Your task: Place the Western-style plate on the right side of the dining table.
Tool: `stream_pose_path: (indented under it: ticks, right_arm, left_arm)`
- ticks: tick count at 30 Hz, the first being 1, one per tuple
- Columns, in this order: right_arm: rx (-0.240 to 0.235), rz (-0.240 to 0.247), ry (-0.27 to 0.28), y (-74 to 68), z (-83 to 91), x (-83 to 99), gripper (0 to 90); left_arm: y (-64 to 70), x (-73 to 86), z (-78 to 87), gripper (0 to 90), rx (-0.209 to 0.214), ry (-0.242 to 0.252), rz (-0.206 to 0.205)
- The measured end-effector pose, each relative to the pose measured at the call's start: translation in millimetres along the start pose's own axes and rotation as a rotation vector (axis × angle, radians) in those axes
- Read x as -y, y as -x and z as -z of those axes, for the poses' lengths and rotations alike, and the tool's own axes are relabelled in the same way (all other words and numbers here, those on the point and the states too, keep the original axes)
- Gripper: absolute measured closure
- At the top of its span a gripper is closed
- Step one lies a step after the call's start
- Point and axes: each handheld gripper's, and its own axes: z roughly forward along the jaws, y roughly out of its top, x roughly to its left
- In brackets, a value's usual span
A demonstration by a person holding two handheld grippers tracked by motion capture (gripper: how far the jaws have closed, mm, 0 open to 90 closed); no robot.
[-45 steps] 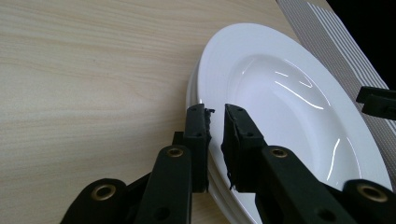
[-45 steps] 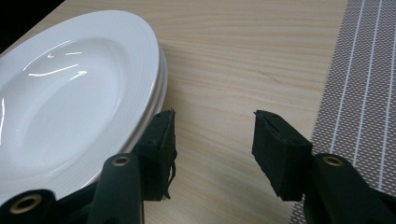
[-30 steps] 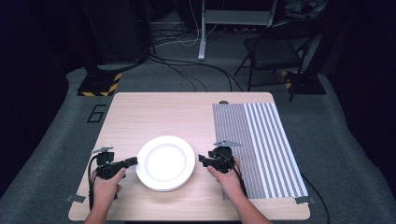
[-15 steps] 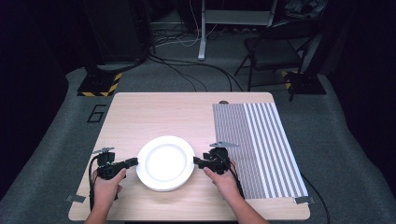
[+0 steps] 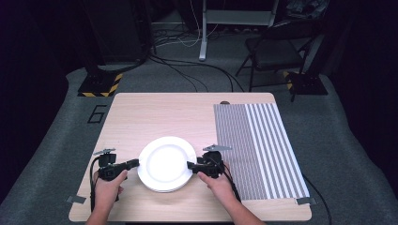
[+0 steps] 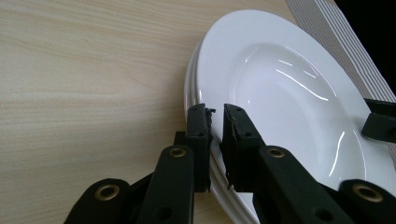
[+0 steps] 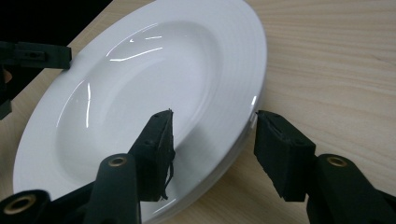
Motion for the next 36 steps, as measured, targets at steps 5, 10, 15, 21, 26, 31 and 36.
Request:
stream_pose_path:
  ticks: [5, 10, 15, 21, 26, 31, 36]
  right_arm:
    - [0.026, 0.011, -0.005, -8.6, 1.5, -0.6, 46.6]
    - [-0.004, -0.060, 0.003, -5.5, 4.0, -1.9, 46.6]
    - [-0.013, -0.074, 0.019, -3.1, 7.7, -3.9, 47.2]
    - [-0.015, -0.095, 0.045, 0.6, 14.8, -7.5, 47.9]
    - [-0.018, -0.101, 0.054, 2.5, 17.6, -8.5, 49.0]
    - [-0.033, -0.106, 0.050, 6.4, 16.4, -8.1, 55.6]
    - [-0.062, -0.123, 0.012, 10.5, 11.6, -6.0, 62.6]
  left_arm:
    - [1.0, 0.5, -0.5, 81.3, -0.003, 0.008, 0.005]
    - [0.8, 0.3, -0.5, 82.5, -0.002, 0.003, -0.005]
    - [3.1, 0.4, -2.0, 82.7, 0.000, 0.003, -0.013]
    - [7.7, 1.8, -7.8, 82.6, 0.020, 0.000, -0.022]
    - [8.4, 2.1, -9.0, 82.4, 0.022, -0.001, -0.018]
    - [7.4, 2.1, -9.3, 82.4, 0.027, 0.002, -0.013]
    - [7.5, 2.5, -9.4, 82.3, 0.026, 0.008, -0.007]
